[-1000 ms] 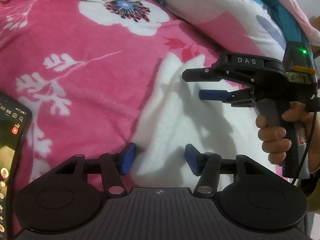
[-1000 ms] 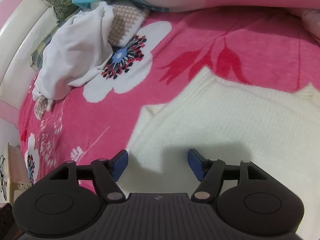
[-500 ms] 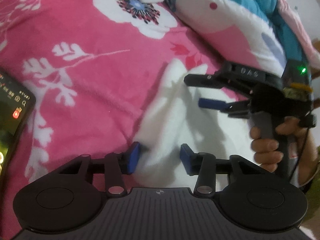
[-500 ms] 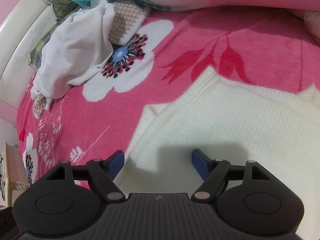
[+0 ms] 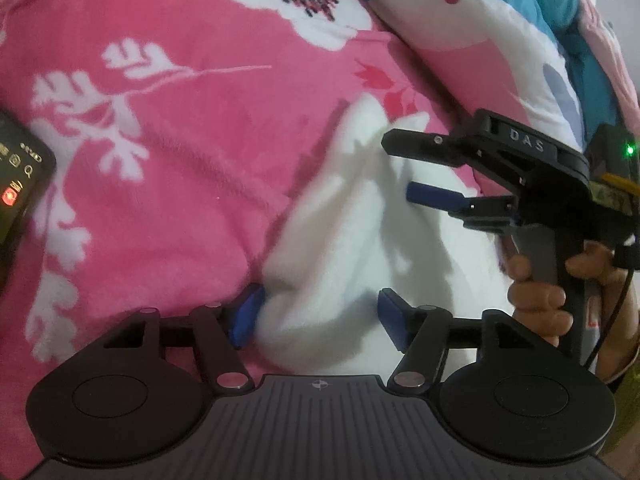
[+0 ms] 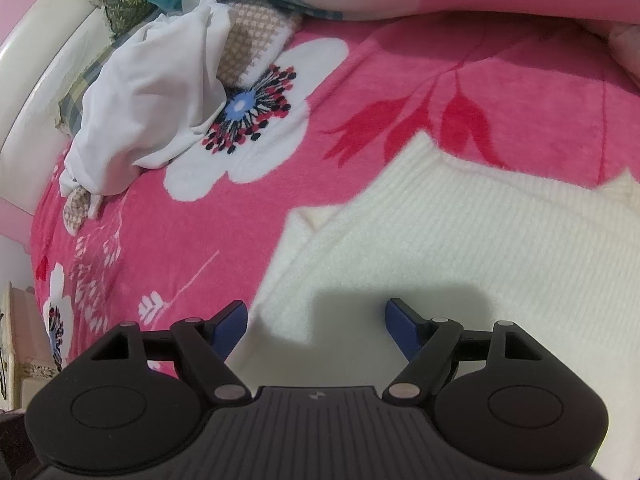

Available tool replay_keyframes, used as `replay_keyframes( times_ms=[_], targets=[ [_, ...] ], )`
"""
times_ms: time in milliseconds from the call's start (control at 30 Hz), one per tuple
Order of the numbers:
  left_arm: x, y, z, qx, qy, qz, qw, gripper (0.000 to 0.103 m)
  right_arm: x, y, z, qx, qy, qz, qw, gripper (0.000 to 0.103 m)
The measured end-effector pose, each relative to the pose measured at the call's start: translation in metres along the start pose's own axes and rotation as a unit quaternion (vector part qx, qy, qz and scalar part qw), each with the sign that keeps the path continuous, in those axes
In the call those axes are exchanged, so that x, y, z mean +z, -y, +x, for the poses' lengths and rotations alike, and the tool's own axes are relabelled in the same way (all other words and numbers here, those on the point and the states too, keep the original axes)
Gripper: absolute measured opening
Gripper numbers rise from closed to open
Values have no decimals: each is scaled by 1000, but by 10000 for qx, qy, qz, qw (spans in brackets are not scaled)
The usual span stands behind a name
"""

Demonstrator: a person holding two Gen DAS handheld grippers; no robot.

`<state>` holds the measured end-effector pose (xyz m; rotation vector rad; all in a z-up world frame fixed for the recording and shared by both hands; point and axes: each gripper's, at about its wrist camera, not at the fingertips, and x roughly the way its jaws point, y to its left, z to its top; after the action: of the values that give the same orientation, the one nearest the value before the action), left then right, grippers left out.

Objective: Fold clothes

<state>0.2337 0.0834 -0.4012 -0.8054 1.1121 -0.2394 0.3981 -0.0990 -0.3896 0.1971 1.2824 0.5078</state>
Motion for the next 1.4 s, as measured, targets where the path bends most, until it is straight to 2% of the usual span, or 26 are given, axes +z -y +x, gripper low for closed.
replay_keyframes(
  times_ms=[267, 367, 467, 600, 867, 1000, 1033, 1133, 1233, 1300, 1400],
  targets=[
    [7, 2, -1, 42, -322, 79, 9994, 66, 4, -8, -7, -119, -482, 42, 9988, 78],
    [4, 9, 2, 197, -253, 358, 9988, 53, 0, -12, -4, -185, -724, 26, 9972, 78],
    [-2, 16, -2, 237, -137, 636, 9976, 38, 1, -15, -1, -216, -739, 75, 9970, 78],
    [-5, 21, -12, 100, -29, 701, 9975, 31, 5, -21, 5, -281, -770, 119, 9966, 79],
    [-10, 48, -16, -202, -16, 1218, 9924, 31, 16, -53, 32, -904, -1334, -267, 9866, 93],
    [-14, 61, -12, -182, 24, 1521, 9882, 31, 15, -65, 47, -1246, -1546, -630, 9780, 92],
    [-15, 61, -12, -182, 26, 1557, 9876, 31, 13, -66, 49, -1301, -1565, -700, 9766, 91],
    [-14, 56, -13, -238, 17, 1534, 9879, 33, 11, -66, 48, -1512, -1546, -813, 9729, 76],
    [-12, 49, -15, -226, 49, 1489, 9886, 39, 9, -65, 46, -1654, -1516, -874, 9706, 65],
    [-8, 48, -11, -87, 60, 1397, 9901, 51, 7, -65, 45, -1715, -1505, -918, 9693, 62],
    [-2, 41, -8, 15, 73, 1179, 9930, 53, 4, -65, 45, -1770, -1507, -950, 9680, 60]
  ],
)
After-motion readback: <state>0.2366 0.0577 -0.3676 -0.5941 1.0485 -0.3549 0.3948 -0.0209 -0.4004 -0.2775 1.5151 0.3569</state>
